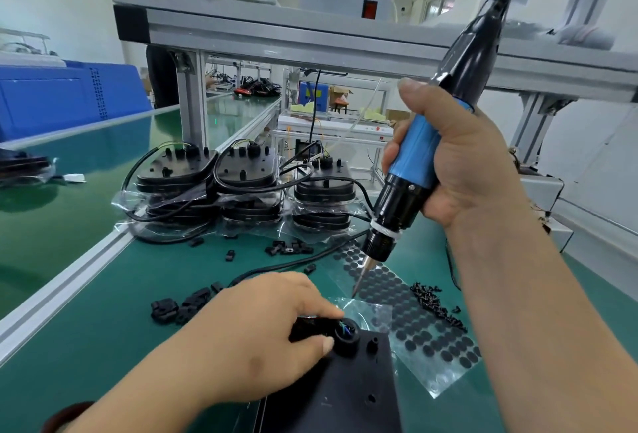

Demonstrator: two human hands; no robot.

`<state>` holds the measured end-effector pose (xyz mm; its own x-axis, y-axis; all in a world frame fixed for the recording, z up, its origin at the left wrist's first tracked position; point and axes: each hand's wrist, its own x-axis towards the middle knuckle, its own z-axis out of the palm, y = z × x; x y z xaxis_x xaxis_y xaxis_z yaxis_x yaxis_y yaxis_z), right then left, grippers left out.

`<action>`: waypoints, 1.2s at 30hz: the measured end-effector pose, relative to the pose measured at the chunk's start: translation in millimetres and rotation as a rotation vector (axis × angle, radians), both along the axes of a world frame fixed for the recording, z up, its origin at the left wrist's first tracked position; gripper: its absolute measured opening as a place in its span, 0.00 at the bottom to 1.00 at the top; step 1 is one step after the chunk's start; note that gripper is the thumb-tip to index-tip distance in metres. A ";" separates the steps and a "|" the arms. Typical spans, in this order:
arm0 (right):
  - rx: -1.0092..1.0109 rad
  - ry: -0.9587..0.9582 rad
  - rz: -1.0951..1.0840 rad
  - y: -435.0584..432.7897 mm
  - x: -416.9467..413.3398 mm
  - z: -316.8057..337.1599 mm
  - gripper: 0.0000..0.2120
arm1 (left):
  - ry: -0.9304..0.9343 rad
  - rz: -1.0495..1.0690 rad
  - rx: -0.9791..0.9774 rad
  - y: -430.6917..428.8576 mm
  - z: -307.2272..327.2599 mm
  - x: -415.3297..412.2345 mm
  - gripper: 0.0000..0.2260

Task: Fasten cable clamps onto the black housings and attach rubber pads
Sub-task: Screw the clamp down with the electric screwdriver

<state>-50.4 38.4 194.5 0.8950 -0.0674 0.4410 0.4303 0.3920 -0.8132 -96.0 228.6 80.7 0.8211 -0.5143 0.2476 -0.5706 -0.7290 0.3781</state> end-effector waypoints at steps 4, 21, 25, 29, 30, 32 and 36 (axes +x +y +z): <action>0.002 0.009 0.025 1.3 1.2 -0.1 0.10 | 0.127 -0.022 -0.140 -3.8 -2.3 7.6 0.10; -0.031 0.068 0.113 10.6 10.2 -14.0 0.11 | 0.434 -0.078 -0.303 7.1 5.6 23.3 0.09; -0.023 0.103 0.116 14.9 16.5 -18.3 0.10 | 0.492 -0.159 -0.647 5.3 39.4 25.8 0.14; 0.039 0.137 0.111 18.0 18.0 -22.1 0.15 | 0.335 -0.097 -0.670 -31.1 61.6 25.3 0.10; 0.028 0.135 0.104 16.1 17.1 -21.5 0.17 | 0.303 -0.053 -0.697 -36.7 63.3 27.0 0.09; -0.029 0.122 0.100 8.0 13.1 -17.9 0.18 | 0.309 -0.031 -0.784 -44.7 62.0 30.9 0.08; -0.210 0.093 0.010 -16.0 0.7 -19.4 0.16 | 0.401 -0.079 -1.023 -71.5 55.6 27.3 0.05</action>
